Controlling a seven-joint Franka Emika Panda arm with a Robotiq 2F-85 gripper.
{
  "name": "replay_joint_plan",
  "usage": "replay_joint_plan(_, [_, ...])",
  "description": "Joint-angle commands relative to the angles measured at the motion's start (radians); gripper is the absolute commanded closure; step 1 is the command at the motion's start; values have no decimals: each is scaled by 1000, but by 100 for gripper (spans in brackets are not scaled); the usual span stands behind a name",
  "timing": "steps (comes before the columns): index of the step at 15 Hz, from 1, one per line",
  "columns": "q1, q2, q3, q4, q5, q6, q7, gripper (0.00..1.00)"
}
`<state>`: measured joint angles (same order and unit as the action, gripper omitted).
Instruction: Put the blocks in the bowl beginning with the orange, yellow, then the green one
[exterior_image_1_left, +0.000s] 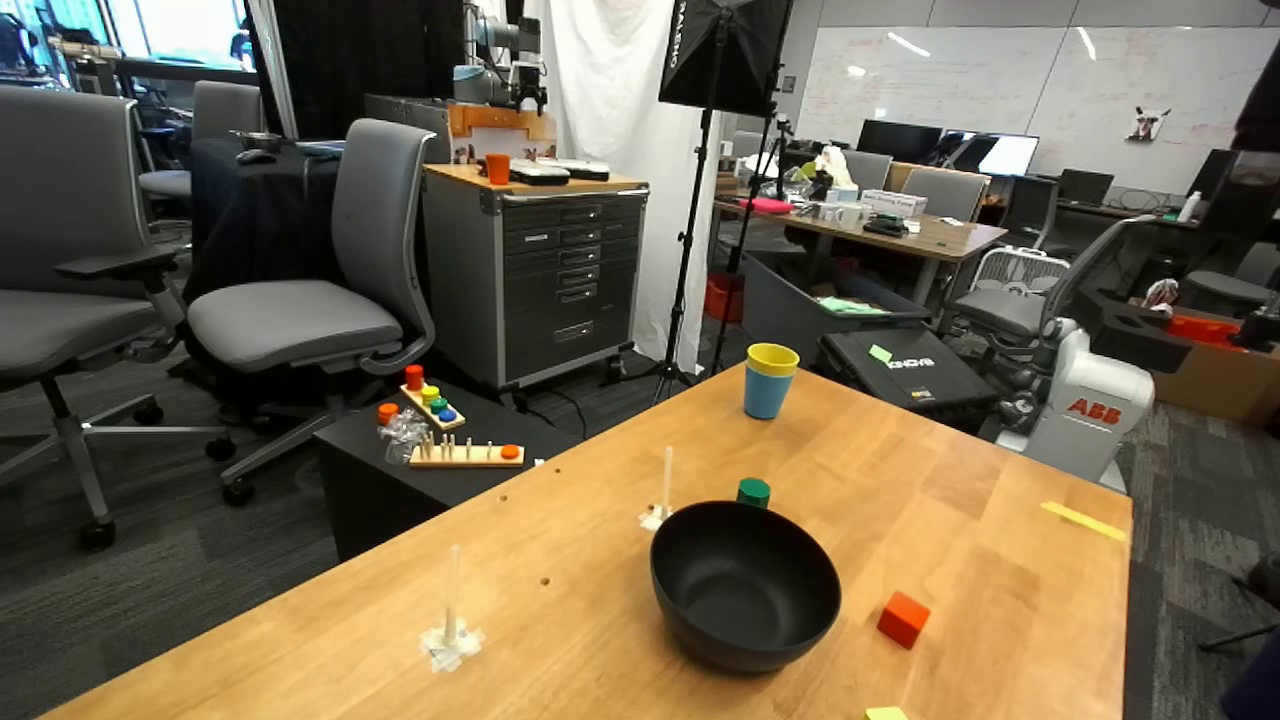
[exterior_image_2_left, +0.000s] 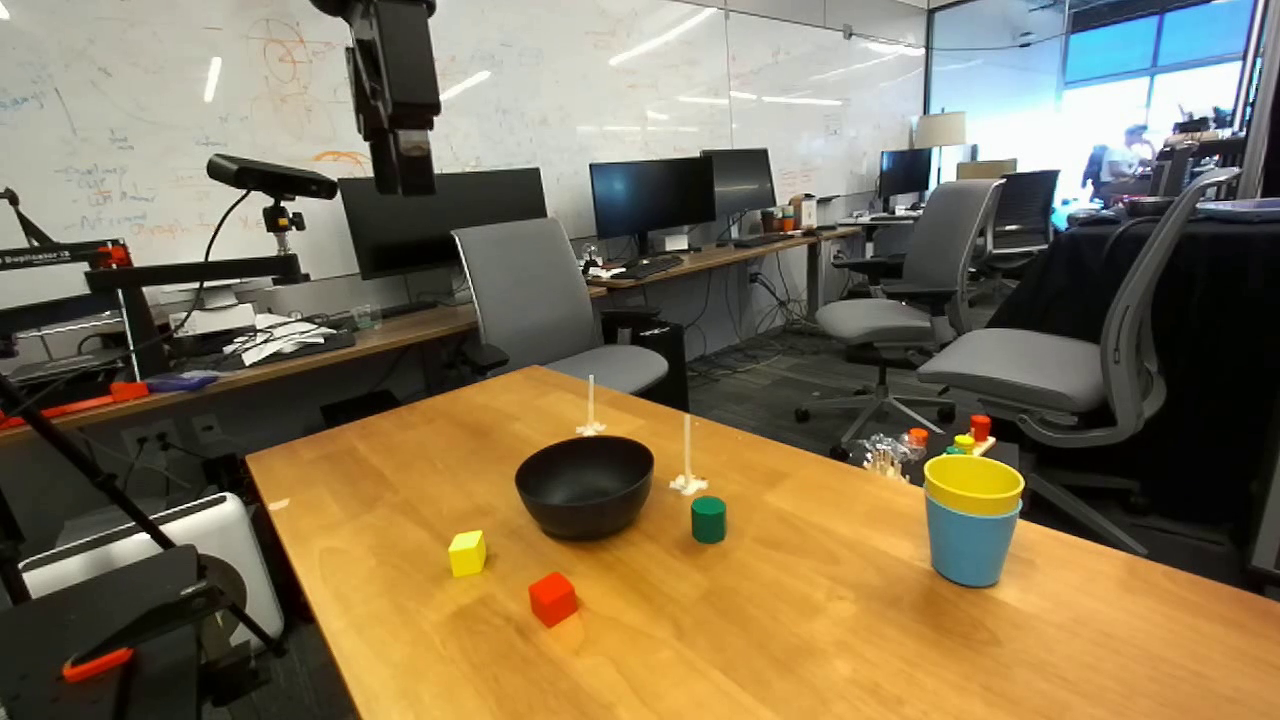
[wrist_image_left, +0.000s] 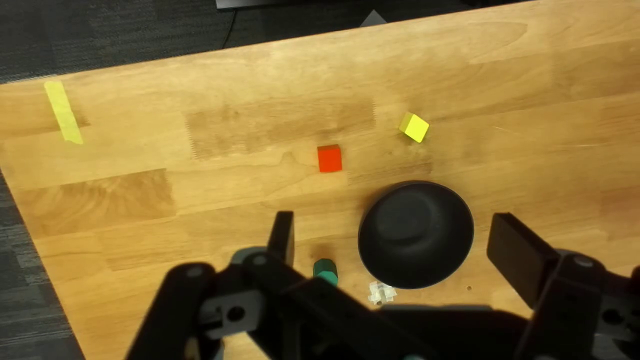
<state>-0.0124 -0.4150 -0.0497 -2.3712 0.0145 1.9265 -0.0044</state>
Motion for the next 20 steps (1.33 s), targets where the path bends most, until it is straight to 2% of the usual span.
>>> replay_joint_plan(1, [-7, 0, 6, 2, 3, -2, -3, 0])
replay_joint_plan(13, [-7, 0, 6, 2, 3, -2, -3, 0])
replay_joint_plan(18, [-11, -20, 9, -36, -18, 73, 0, 0])
replay_joint_plan(20, [-15, -37, 14, -83, -16, 184, 23, 0])
